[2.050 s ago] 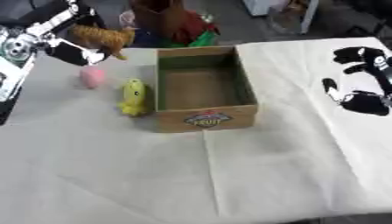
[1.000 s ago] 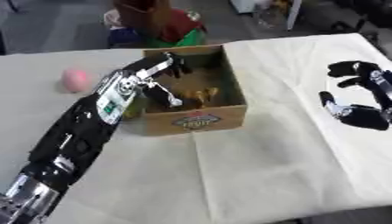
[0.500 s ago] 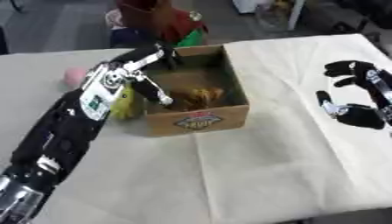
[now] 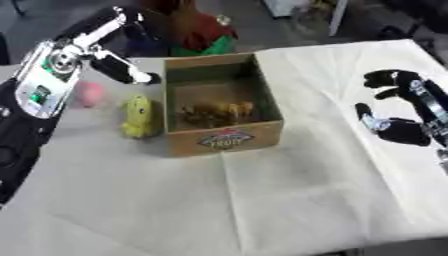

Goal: Pick up objects on the table and place them in the box.

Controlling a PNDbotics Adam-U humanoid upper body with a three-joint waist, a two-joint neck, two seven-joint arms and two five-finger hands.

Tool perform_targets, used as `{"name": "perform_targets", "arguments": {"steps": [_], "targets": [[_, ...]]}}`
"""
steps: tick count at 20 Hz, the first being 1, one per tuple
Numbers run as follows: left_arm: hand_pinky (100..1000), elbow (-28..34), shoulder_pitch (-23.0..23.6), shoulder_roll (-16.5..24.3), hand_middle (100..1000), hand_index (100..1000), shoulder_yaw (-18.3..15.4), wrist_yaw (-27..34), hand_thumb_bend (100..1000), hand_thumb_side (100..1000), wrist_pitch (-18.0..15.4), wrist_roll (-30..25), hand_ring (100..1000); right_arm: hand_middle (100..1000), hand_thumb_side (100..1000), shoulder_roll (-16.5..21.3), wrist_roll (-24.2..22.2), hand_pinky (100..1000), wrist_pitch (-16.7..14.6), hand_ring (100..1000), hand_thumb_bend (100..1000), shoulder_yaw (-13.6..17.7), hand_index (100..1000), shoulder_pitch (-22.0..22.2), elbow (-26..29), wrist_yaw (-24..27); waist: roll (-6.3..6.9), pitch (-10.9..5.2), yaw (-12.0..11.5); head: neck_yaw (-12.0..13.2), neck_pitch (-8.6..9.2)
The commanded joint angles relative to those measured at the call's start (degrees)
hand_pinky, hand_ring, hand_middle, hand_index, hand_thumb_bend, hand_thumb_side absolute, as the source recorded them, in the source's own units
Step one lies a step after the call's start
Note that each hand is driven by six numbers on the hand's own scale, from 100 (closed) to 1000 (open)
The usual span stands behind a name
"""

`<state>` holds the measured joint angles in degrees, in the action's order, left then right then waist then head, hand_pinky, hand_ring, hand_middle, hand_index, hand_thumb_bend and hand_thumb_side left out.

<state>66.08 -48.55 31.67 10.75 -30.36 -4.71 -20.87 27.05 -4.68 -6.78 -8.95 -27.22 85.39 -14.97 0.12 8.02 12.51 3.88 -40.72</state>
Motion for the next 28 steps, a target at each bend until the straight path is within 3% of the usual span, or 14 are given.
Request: {"name": "perform_targets", "arguments": {"steps": [1,6,13,16,17,19,23,28], "targets": [[752,-4.55,-0.69,1.07,708,795,-1.23,-3.42,663,100,0.03,-0.38,693,690,100,1.77,0.25,709,-0.04,795,215,0.76,807,-0.76,0.34,0.14,-0.32,-0.90,0.03,-0.29,0.64],[750,-11.15,-0.76,-1.70,716,804,-1.94,-7.06,668,100,-0.78,0.30,699,690,100,1.53,0.19,710,-0.08,795,211,0.71,807,-0.90,0.33,0.23,-0.59,-0.64,0.37,-0.09,0.54],[751,-15.10,-0.43,-5.69,749,822,-1.67,-8.74,691,100,-2.51,0.72,718,690,100,1.12,0.00,710,-0.18,795,206,0.57,808,-1.03,0.26,0.34,-0.83,-0.40,0.85,0.30,0.28],[735,-15.93,-0.16,-6.57,673,768,-1.06,-10.08,637,100,-2.91,0.65,666,690,100,1.06,0.00,710,-0.20,795,203,0.57,808,-1.03,0.21,0.36,-0.83,-0.38,0.99,0.36,0.24],[685,-15.92,-0.13,-6.62,532,672,-0.94,-11.01,515,100,-2.84,1.36,558,690,100,1.05,-0.01,710,-0.21,795,202,0.58,808,-1.02,0.20,0.35,-0.81,-0.40,1.00,0.34,0.22],[616,-15.41,-0.03,-6.57,380,535,-1.00,-12.89,426,100,-2.46,4.14,427,690,100,1.04,0.01,710,-0.22,795,201,0.61,808,-1.01,0.18,0.34,-0.76,-0.43,0.98,0.26,0.21],[595,-12.17,-0.36,-5.15,330,488,-1.79,-12.55,420,100,-0.83,9.31,384,690,100,1.17,0.06,711,-0.23,795,197,0.69,807,-0.94,0.11,0.26,-0.60,-0.53,0.87,0.10,0.24],[595,-5.66,-1.92,-2.64,331,485,-2.63,-8.15,429,100,0.95,10.49,384,690,100,1.32,0.09,711,-0.30,796,194,0.71,808,-0.97,0.05,0.14,-0.32,-0.78,0.69,-0.22,0.31]]}}
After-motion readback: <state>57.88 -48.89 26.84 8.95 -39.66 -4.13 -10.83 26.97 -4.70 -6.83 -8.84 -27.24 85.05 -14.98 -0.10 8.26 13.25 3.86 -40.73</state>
